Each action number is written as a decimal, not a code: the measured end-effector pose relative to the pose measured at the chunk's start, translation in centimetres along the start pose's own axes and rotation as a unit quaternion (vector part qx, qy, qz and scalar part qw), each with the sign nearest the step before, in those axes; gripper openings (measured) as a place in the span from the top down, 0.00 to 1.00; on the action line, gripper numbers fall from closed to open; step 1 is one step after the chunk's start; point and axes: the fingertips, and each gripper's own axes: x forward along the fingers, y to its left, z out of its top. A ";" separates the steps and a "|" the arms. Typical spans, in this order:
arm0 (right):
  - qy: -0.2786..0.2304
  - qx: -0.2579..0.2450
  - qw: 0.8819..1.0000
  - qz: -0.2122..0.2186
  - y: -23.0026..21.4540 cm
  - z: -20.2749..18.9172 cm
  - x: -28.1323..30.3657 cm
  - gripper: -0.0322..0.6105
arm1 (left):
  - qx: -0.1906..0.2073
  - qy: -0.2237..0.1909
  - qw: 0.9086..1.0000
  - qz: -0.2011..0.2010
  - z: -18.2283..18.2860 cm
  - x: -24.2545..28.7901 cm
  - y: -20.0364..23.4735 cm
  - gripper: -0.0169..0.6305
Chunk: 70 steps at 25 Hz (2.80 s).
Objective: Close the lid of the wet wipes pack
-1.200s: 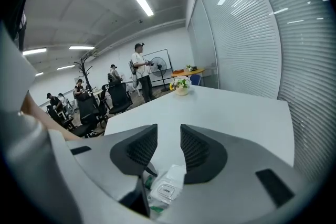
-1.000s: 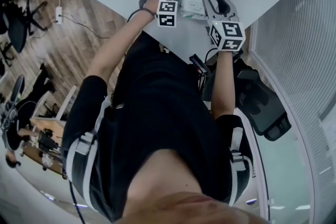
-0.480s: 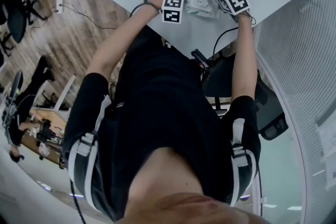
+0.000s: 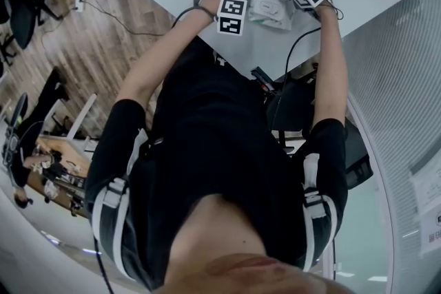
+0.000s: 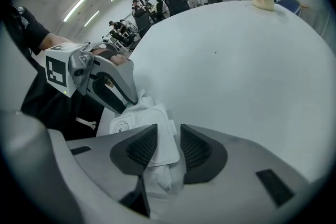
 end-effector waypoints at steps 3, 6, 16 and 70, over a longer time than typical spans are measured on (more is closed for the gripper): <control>0.007 -0.005 1.000 0.015 0.4 0.3 0.1 0.75 | 0.000 0.000 1.000 0.002 -0.1 -0.2 0.0 0.70; 0.008 -0.008 1.000 0.015 0.5 0.4 -0.3 0.78 | -0.002 -0.003 1.000 0.005 -0.2 -0.3 0.0 0.70; -0.016 -0.048 0.998 0.044 5.7 0.6 -3.1 0.86 | -0.021 -0.005 1.000 0.011 -0.8 -0.2 -0.3 0.70; -0.240 0.088 0.930 -0.263 14.3 -4.9 -7.5 0.74 | -0.218 -0.080 0.965 0.121 0.9 -5.4 -3.2 0.74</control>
